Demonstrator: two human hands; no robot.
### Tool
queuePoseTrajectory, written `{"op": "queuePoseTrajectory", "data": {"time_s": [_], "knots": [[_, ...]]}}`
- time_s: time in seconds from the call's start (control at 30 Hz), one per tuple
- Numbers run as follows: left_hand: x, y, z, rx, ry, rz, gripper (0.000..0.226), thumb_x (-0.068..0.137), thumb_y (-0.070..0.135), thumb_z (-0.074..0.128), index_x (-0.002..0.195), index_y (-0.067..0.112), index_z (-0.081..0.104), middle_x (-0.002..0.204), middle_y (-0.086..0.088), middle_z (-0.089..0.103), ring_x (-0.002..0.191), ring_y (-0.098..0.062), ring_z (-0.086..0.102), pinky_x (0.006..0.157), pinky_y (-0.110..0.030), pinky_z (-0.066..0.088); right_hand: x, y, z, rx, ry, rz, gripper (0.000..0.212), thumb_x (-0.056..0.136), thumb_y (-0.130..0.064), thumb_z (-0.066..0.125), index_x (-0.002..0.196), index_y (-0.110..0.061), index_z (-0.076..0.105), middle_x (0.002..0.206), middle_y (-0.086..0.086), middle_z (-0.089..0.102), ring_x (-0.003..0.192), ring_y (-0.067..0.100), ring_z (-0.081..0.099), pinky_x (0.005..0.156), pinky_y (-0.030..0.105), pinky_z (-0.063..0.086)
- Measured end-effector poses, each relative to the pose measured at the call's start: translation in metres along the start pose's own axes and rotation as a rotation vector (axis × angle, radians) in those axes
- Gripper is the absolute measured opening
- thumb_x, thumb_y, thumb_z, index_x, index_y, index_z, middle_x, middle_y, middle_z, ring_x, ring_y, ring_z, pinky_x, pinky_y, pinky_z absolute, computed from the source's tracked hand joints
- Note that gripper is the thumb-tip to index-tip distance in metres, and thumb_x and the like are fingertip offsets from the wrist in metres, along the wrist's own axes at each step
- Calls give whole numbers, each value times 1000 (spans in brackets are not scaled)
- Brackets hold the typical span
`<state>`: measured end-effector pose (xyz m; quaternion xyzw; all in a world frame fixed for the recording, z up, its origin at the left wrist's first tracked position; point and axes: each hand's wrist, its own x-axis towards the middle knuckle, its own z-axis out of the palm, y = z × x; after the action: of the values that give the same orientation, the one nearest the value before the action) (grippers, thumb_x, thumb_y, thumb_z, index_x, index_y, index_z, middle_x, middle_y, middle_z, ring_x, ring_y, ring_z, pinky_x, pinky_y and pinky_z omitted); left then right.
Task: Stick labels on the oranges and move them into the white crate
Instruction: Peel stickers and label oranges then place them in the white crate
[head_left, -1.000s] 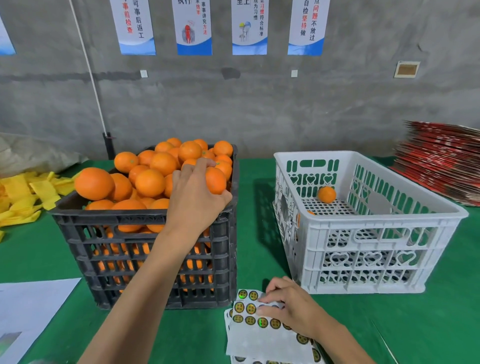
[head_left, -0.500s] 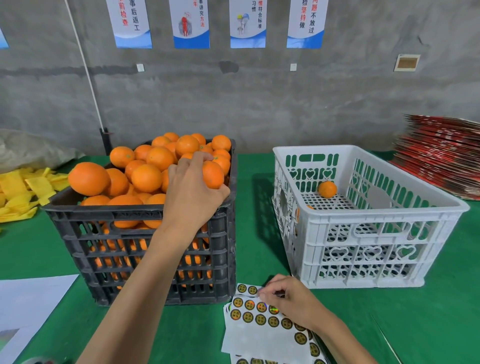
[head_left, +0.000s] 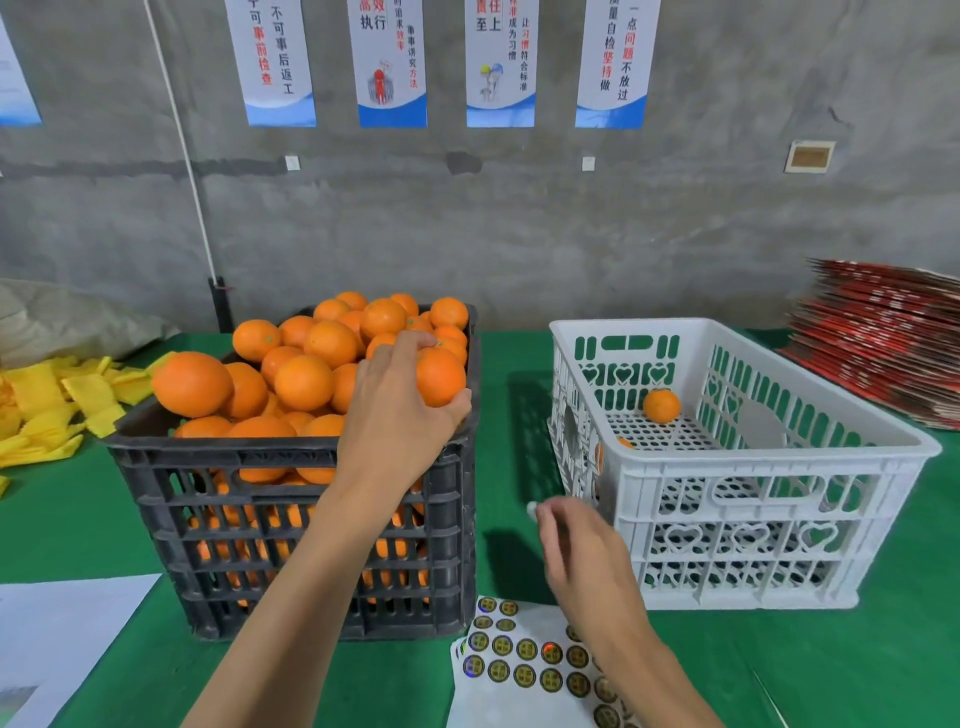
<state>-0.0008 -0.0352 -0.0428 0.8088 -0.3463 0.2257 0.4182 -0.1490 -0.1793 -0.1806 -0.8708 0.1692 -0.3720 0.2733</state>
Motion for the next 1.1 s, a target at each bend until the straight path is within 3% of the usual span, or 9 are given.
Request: {"op": "queuePoseTrajectory", "data": {"time_s": [0.2, 0.37, 0.53, 0.6, 0.73, 0.8, 0.87, 0.97, 1.1], "knots": [[-2, 1, -5, -114, 10, 61, 62, 78, 46, 83, 130, 34, 49, 125, 7, 56, 115, -16, 54, 90, -40, 52, 86, -88, -27, -126, 367, -152, 18, 106, -34, 53, 100, -23, 66, 84, -9, 62, 66, 10, 53, 53, 30, 36], [-2, -1, -7, -154, -17, 114, 61, 77, 42, 84, 128, 32, 53, 123, 9, 58, 113, -13, 56, 90, -39, 53, 106, -114, -21, -147, 289, -206, 23, 106, -32, 52, 106, -20, 72, 97, -3, 70, 88, 18, 62, 67, 37, 49], [2, -3, -8, -170, -37, 91, 63, 77, 42, 80, 133, 28, 54, 126, 6, 58, 117, -16, 56, 94, -40, 52, 99, -113, -23, 210, 121, -298, 30, 109, -32, 47, 85, -27, 63, 74, -19, 55, 66, 6, 54, 62, 32, 42], [4, -3, -9, -212, -115, 115, 65, 81, 30, 80, 140, 28, 52, 135, 7, 56, 124, -13, 54, 100, -40, 51, 97, -116, -25, 158, 83, -245, 24, 103, -48, 53, 104, -27, 65, 80, -18, 57, 72, 10, 60, 65, 31, 44], [6, -4, -18, -398, -335, 148, 72, 86, 13, 74, 150, 27, 45, 147, 6, 51, 131, -3, 51, 104, -30, 51, 106, -114, -35, -5, 73, -111, 60, 83, -63, 72, 122, -18, 62, 107, 4, 71, 98, 25, 67, 78, 37, 54], [20, -14, -28, -290, -265, 88, 70, 84, 20, 72, 148, 24, 46, 146, 1, 52, 132, -8, 50, 106, -31, 48, 114, -104, -49, -219, 82, -103, 62, 86, -62, 69, 128, -19, 57, 121, 5, 68, 103, 32, 66, 79, 41, 52], [44, -36, -40, 77, -128, -127, 72, 85, 33, 72, 148, 18, 43, 148, -9, 48, 137, -29, 45, 108, -43, 43, 119, -86, -62, -409, 88, -74, 60, 93, -53, 66, 139, -20, 47, 139, 2, 59, 105, 37, 67, 79, 43, 50], [59, -68, -49, 357, -265, -548, 86, 90, 40, 70, 157, 15, 22, 155, -20, 31, 140, -44, 36, 110, -53, 40, 120, -55, -79, -485, 37, 23, 57, 97, -35, 66, 145, -18, 40, 154, 0, 44, 104, 38, 67, 77, 43, 50], [64, -91, -53, 319, -275, -541, 79, 88, 27, 74, 152, 13, 32, 141, -21, 52, 125, -42, 54, 97, -47, 50, 118, -27, -93, -468, 3, 155, 58, 96, -27, 68, 147, -15, 42, 154, 5, 44, 117, 38, 62, 87, 47, 53]]}}
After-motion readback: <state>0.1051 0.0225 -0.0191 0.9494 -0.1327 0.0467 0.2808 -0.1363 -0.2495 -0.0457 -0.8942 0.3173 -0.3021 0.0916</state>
